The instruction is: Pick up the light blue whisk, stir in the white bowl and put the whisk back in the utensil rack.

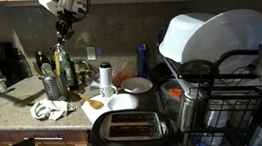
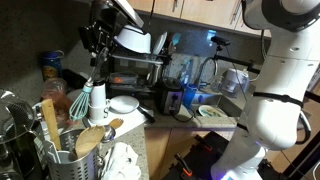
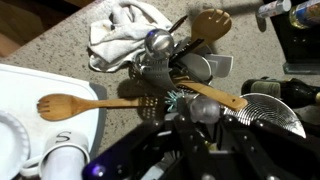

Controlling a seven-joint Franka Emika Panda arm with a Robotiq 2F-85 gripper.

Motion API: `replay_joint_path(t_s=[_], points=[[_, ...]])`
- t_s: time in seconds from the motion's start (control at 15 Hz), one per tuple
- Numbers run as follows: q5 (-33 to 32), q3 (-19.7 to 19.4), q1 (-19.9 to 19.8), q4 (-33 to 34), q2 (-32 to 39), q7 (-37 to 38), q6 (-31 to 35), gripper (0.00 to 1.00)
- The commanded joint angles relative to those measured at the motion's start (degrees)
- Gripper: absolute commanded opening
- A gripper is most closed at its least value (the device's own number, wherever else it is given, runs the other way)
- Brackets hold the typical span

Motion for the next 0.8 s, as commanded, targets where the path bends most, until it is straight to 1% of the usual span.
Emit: replay_joint_path(t_s=[0.0, 0.33, 0.73], points=[[-4.67, -0.88, -0.12, 1.03, -0.41, 4.34, -5.17, 0.1], [-9.81, -1.71, -0.04, -1.07, -0.63, 7.98, -9.06, 0.1], [-14.25, -2.27, 0.11, -4.56, 0.22, 11.52, -8.95, 0.1]])
